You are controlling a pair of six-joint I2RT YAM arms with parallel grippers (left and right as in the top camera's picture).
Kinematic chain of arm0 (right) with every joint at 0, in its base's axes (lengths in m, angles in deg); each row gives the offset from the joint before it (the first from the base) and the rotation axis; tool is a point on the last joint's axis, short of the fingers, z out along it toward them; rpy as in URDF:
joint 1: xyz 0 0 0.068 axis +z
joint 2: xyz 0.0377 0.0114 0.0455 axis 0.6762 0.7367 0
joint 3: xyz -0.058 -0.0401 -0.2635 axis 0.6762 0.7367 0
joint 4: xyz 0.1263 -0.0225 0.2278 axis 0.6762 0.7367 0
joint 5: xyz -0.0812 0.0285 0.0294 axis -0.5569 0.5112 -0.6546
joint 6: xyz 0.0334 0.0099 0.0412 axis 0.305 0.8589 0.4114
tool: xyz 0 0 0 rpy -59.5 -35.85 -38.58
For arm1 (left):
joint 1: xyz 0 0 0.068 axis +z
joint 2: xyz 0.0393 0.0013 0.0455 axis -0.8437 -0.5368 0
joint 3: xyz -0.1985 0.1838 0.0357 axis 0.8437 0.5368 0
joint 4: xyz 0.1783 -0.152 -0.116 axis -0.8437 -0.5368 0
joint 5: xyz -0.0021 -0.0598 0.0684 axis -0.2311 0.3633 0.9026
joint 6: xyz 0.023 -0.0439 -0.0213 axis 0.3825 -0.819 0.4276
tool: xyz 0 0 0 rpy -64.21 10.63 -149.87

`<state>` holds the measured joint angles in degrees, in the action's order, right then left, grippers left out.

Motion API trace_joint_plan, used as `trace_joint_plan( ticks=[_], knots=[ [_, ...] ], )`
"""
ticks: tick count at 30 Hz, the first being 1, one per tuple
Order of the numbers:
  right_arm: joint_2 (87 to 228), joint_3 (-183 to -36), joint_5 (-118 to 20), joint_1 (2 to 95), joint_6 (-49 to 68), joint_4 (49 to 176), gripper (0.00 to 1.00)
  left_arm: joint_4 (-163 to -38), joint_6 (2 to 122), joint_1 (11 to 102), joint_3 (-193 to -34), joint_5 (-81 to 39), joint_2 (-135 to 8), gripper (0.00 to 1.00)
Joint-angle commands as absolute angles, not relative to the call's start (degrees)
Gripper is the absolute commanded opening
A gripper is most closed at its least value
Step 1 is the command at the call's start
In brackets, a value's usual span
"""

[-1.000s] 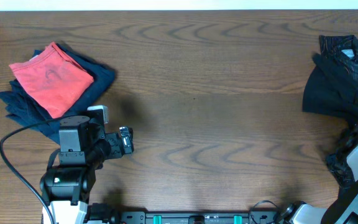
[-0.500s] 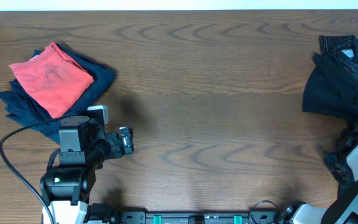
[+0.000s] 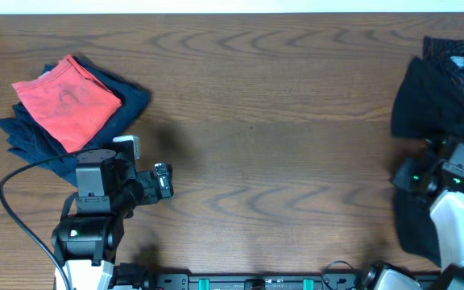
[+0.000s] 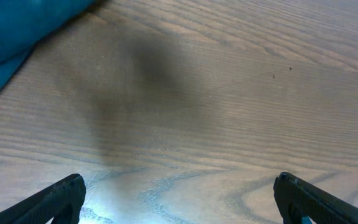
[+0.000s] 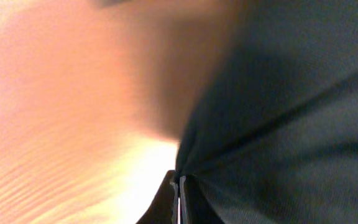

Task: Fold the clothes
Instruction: 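Reach the right gripper into the black clothes pile and grasp the t-shirt, then drag the black t-shirt toward center with the right gripper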

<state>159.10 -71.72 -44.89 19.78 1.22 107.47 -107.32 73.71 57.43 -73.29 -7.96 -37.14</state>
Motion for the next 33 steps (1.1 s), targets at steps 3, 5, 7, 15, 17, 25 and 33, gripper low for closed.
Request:
trace_joint_plan(
  ticks=[3, 5, 7, 15, 17, 25, 33],
  knots=[
    [156.33, -71.79, -17.05, 29.9, -14.04, 107.12, 0.01, -107.3, 73.21, 57.46, -74.71, -8.27, -37.1, 0.98],
    [156.13, -71.79, -12.72, 34.12, -17.08, 106.72, 0.01, -107.3, 73.21, 57.46, -74.71, -8.27, -37.1, 0.98],
    [156.15, -71.79, -8.17, 37.8, -20.14, 105.61, 0.01, -107.28, 73.21, 57.46, -74.71, -8.29, -37.1, 0.98],
    [156.26, -71.79, -19.26, 47.3, -13.12, 95.12, 0.05, -106.42, 73.21, 57.46, -74.71, -8.29, -37.1, 0.98],
    [156.26, -71.79, -25.18, 47.43, -8.75, 93.61, 0.26, -106.42, 73.21, 57.46, -74.71, -8.29, -37.1, 0.98],
    [152.35, -71.79, -49.05, 43.02, 4.82, 96.23, 0.46, -104.04, 73.07, 57.46, -74.71, -14.39, -37.25, 0.98],
    [146.84, -71.79, -66.27, 33.4, 11.47, 107.77, 0.63, -101.72, 69.05, 54.16, -74.71, -22.69, -44.77, 0.98]
  ],
)
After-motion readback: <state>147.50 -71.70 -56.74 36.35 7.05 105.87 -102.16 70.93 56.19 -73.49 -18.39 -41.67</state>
